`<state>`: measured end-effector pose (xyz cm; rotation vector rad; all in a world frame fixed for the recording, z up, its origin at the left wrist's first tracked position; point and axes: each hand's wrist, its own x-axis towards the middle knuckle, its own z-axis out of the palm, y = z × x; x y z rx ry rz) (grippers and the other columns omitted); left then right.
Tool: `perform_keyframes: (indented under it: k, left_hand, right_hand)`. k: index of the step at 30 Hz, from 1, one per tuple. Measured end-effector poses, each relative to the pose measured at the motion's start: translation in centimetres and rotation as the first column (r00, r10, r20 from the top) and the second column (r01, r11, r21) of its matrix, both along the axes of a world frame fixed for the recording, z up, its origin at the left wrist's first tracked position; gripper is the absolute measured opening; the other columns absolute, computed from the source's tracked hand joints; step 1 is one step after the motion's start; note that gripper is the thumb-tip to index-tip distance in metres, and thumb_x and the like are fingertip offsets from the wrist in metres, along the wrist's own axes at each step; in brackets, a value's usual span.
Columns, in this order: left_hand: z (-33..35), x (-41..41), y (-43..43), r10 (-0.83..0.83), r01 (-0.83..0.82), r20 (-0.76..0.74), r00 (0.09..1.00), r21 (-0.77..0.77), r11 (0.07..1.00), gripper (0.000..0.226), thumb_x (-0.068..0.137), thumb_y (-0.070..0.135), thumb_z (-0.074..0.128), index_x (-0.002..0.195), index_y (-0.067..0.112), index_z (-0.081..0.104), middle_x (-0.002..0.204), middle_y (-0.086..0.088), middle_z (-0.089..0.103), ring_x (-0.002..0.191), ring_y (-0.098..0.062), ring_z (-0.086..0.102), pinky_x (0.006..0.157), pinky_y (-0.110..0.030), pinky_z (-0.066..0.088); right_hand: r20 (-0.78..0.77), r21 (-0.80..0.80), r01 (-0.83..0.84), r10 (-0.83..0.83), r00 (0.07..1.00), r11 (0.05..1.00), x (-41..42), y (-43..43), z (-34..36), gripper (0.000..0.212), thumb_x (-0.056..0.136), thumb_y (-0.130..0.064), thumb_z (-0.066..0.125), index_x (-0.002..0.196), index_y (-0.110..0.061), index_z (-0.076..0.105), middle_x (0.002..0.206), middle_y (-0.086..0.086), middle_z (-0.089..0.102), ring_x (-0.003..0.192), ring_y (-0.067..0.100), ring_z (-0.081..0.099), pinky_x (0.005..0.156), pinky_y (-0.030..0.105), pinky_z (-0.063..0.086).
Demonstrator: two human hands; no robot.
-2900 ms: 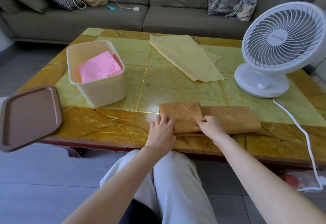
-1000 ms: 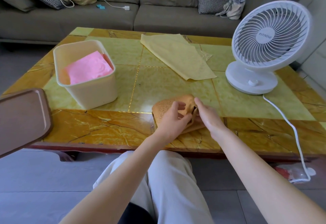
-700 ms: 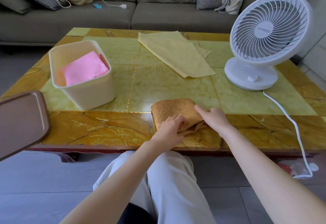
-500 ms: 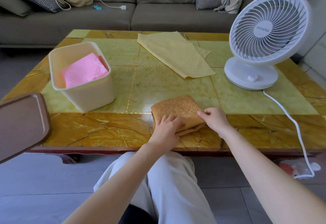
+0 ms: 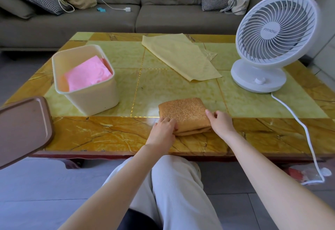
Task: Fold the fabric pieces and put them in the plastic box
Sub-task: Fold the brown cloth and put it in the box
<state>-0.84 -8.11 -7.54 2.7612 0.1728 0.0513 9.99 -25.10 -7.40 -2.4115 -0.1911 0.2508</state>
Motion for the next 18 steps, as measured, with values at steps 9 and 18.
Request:
perform_keyframes:
  k: [9,18]
  left_hand:
    - [-0.4,0.0,0.6,0.035,-0.076,0.157,0.987,0.268,0.960,0.039,0.080,0.000,0.049,0.112,0.021,0.050,0.112,-0.001,0.048,0.106,-0.023,0.040,0.091,-0.033,0.028]
    - [-1.2,0.0,1.3,0.033,-0.040,0.042,0.999,0.161,0.986,0.036,0.086,-0.007,0.043,0.116,0.014,0.042,0.116,-0.004,0.043,0.103,-0.022,0.043,0.067,-0.026,0.039]
  right_hand:
    - [0.073,-0.116,-0.018,0.026,0.997,0.993,-0.9,0.8,0.2,0.032,0.097,-0.035,0.047,0.076,-0.011,0.049,0.070,0.001,0.050,0.063,0.019,0.048,0.048,0.026,0.030]
    - [-0.139,0.072,0.050,-0.039,0.989,0.996,-0.9,1.5,0.7,0.025,0.092,-0.017,0.057,0.095,0.008,0.059,0.083,0.024,0.060,0.076,0.030,0.062,0.066,0.034,0.052]
